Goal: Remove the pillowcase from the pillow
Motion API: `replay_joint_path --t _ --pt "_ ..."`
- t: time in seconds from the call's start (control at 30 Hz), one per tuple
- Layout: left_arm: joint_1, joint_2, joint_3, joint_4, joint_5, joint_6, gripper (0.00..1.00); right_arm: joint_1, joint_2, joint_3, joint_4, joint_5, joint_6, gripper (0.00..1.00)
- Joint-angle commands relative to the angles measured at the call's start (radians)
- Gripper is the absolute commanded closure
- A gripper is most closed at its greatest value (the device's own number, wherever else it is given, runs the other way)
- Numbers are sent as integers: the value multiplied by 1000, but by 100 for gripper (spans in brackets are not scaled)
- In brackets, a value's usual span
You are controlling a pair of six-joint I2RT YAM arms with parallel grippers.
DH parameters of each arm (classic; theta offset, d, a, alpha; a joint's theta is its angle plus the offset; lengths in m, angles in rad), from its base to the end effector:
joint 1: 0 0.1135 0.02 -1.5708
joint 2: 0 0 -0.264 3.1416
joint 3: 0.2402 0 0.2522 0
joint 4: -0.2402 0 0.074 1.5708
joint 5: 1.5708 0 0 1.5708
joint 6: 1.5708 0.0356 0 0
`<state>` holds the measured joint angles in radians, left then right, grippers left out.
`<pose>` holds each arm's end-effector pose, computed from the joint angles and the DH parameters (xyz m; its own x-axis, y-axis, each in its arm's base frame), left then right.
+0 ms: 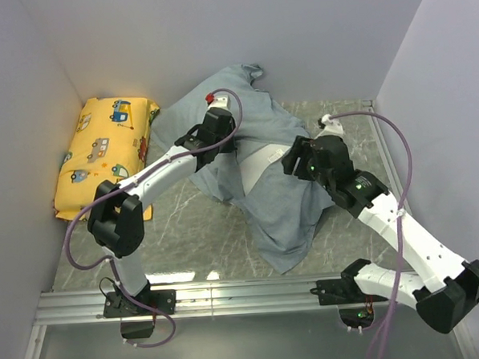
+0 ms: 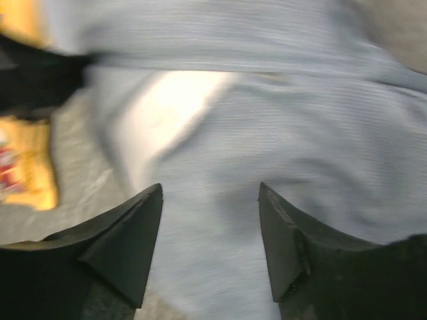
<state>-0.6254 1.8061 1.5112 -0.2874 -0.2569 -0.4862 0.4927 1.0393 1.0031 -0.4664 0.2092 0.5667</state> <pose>0.3490 -0.2408 0.2968 -0.5784 -0.1398 -0.8037 0.1402 0.9535 -0.2667 0.2049 0.1016 0.3398 -0.5204 0.3167 -0.7930 -0.0272 0.9221 0.3861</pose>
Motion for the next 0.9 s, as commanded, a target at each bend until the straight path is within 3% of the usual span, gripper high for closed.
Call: replay_joint_path --t 0.0,0.23,0.37,0.43,0.53,0.7,0.8,0.87 --pt "-26 28 14 60 51 -40 100 89 43 103 -20 119 -13 31" --pt "-20 81 90 37 33 -64 100 107 312 152 -34 119 -27 27" --pt "18 117 129 25 59 -75 100 72 306 74 -9 98 -28 29" --pt "50 128 141 22 64 -80 100 47 218 -5 8 99 -12 45" --pt "105 134 144 16 82 -94 100 -5 78 -88 0 116 -4 60" --pt "229 95 92 47 137 -156 100 -149 -57 -191 3 6 -14 90" --pt "279 65 44 80 165 -189 100 -223 -68 -259 40 -25 -1 100" --pt "288 62 35 82 177 -198 100 -246 -45 -314 102 -85 34 100"
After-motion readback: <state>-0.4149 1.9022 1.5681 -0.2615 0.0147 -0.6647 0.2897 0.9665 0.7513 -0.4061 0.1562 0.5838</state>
